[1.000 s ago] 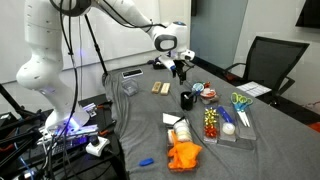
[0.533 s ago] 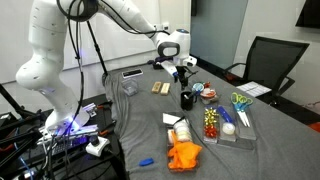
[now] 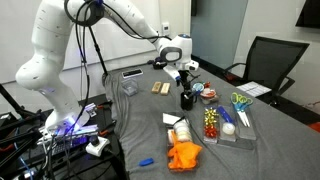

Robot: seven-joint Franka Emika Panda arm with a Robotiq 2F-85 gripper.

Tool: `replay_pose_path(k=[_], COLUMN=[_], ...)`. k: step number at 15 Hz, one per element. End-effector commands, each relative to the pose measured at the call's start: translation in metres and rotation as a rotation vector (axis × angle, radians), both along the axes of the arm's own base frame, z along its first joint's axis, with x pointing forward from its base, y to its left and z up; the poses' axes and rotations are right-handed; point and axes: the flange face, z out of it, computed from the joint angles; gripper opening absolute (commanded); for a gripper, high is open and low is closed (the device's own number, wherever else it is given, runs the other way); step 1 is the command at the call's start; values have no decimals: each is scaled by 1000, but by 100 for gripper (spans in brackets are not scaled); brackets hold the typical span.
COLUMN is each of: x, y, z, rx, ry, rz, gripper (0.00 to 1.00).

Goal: Move the black cup closer to you

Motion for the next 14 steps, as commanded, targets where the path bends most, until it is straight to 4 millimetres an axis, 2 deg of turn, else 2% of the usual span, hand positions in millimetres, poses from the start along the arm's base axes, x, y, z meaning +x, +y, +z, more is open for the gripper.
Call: replay_pose_path(k=[1,5,7,14], x=[8,13,15,17], y=[-9,-13,-14,-16], z=[-8,-15,-18,-23], rx=[-25,-43,-49,-55], ry=[-5,5,10,10], rz=[15,20,21,33], gripper=[100,100,74,25])
